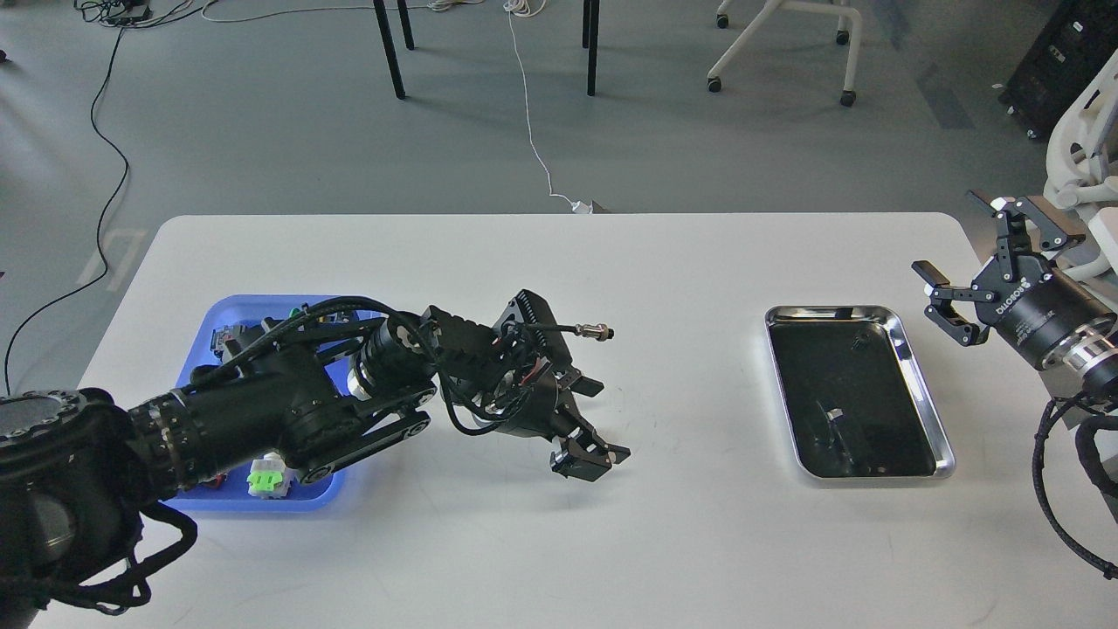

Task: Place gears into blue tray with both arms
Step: 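Lower the left gripper and grasp the black gear on the table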

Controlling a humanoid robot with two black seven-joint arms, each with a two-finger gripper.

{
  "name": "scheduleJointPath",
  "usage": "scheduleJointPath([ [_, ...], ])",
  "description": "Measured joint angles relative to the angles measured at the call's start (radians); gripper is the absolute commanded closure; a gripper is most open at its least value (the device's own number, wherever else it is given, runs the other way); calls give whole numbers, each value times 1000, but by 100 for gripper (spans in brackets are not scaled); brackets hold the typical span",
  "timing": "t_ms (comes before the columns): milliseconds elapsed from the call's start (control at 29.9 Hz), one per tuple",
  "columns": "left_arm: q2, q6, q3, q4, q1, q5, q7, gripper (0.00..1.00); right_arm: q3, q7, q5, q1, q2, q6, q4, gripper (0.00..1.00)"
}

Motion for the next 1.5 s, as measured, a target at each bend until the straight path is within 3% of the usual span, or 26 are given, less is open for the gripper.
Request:
scheduleJointPath([
  [134, -1, 2, 5, 13, 5, 0, 0, 34, 0, 0, 0, -1, 0, 0, 0, 2],
  [434, -2, 13, 18, 34, 13, 0, 0, 35, -1, 0, 0, -1, 0, 0, -1, 2],
  [568, -4, 20, 18, 46, 14, 0, 0, 39, -1, 0, 0, -1, 0, 0, -2, 2],
  [668, -2, 20, 23, 48, 16, 0, 0, 50, 0, 0, 0, -1, 0, 0, -2, 2],
  [835, -1, 20, 35, 48, 17, 0, 0, 59, -1, 0, 0, -1, 0, 0, -2, 2],
  [902, 0, 21, 36, 48, 18, 0, 0, 69, -1, 0, 0, -1, 0, 0, -1, 2],
  [1069, 0, 22, 36, 48, 24, 0, 0, 83, -4, 0, 0, -3, -3, 0, -1, 2],
  [1503, 23, 19, 28, 44, -1, 0, 0, 86, -9, 0, 0, -6, -5, 0, -2, 2],
])
